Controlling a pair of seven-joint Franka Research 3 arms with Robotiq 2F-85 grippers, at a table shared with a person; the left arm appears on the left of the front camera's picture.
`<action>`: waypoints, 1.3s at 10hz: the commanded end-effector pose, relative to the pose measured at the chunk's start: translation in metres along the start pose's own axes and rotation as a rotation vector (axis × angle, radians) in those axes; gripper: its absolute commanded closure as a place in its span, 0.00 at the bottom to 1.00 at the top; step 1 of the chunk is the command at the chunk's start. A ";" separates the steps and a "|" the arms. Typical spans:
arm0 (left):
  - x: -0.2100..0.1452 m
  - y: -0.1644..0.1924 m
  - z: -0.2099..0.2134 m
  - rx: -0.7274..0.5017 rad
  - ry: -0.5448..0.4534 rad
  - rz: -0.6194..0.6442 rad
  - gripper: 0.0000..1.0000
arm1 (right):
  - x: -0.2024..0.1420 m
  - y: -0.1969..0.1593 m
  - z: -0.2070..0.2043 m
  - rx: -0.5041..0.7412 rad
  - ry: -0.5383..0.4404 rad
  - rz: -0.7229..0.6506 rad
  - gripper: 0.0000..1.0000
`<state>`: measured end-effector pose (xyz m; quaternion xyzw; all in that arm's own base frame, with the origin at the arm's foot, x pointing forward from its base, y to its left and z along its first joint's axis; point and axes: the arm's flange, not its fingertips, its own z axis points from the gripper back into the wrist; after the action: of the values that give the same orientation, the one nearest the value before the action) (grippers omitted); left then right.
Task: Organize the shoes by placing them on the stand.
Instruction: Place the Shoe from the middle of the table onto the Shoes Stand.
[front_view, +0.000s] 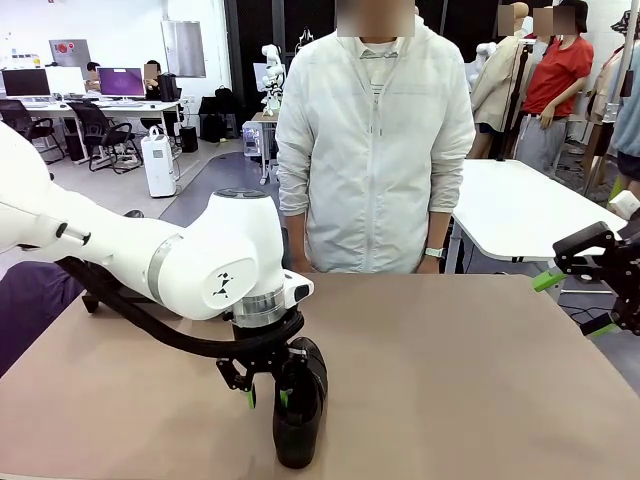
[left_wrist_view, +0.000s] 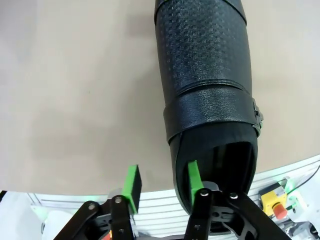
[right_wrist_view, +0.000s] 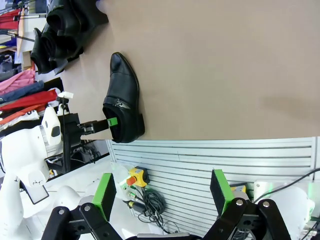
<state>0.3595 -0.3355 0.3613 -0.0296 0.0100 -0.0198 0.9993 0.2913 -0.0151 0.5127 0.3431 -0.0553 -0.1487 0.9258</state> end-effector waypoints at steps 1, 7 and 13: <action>0.001 -0.010 -0.007 0.026 -0.029 0.009 1.00 | 0.002 0.000 0.002 0.033 0.005 0.022 0.00; 0.003 -0.012 0.011 -0.007 -0.039 -0.029 1.00 | 0.002 0.000 0.002 0.033 0.005 0.022 0.00; -0.060 0.085 0.188 -0.255 -0.178 -0.279 1.00 | 0.002 0.000 0.002 0.033 0.005 0.022 0.00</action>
<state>0.3173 -0.2844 0.5406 -0.1418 -0.0756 -0.1819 0.9701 0.2913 -0.0152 0.5126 0.3430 -0.0552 -0.1489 0.9258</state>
